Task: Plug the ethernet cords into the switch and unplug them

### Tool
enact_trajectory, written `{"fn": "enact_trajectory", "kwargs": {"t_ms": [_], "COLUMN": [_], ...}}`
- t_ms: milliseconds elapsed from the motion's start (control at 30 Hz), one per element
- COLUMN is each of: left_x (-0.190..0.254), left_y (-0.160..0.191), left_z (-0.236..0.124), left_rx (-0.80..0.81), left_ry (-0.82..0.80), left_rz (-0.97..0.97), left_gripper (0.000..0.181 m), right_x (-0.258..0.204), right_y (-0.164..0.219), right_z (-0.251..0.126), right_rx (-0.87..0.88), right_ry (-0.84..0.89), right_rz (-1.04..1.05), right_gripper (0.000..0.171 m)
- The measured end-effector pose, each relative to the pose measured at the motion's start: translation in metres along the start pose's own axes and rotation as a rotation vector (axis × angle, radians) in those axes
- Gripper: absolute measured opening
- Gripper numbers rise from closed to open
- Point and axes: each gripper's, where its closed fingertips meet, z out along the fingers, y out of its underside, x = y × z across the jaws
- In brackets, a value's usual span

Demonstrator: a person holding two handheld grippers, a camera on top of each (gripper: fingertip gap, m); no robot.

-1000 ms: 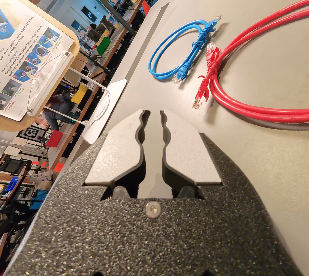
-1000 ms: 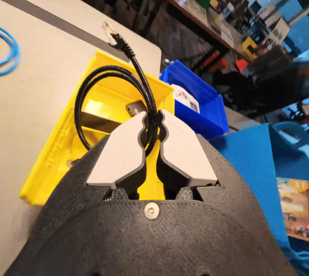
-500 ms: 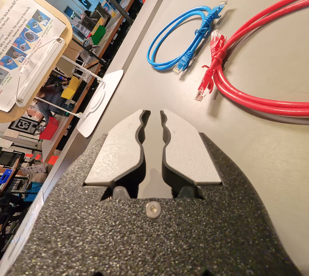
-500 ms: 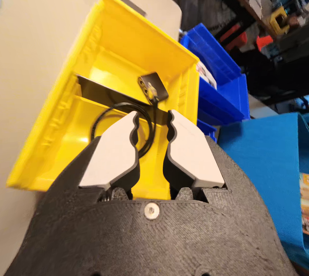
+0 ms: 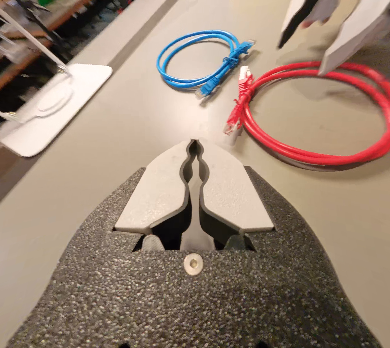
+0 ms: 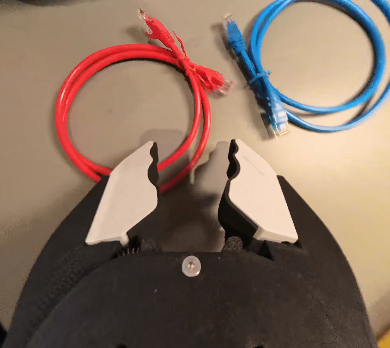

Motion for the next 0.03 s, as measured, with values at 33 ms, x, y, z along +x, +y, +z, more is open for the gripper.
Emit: {"fn": "enact_trajectory", "kwargs": {"t_ms": [33], "left_x": [0.0044], "left_y": [0.0003], "left_z": [-0.0008], "left_rx": [-0.006], "left_ry": [0.048], "left_rz": [-0.037], "left_gripper": [0.001], "right_x": [-0.0023], "right_y": [-0.0049], "right_z": [0.0078], "right_rx": [-0.009], "right_ry": [0.001], "right_rz": [-0.013], "right_gripper": [0.064]}}
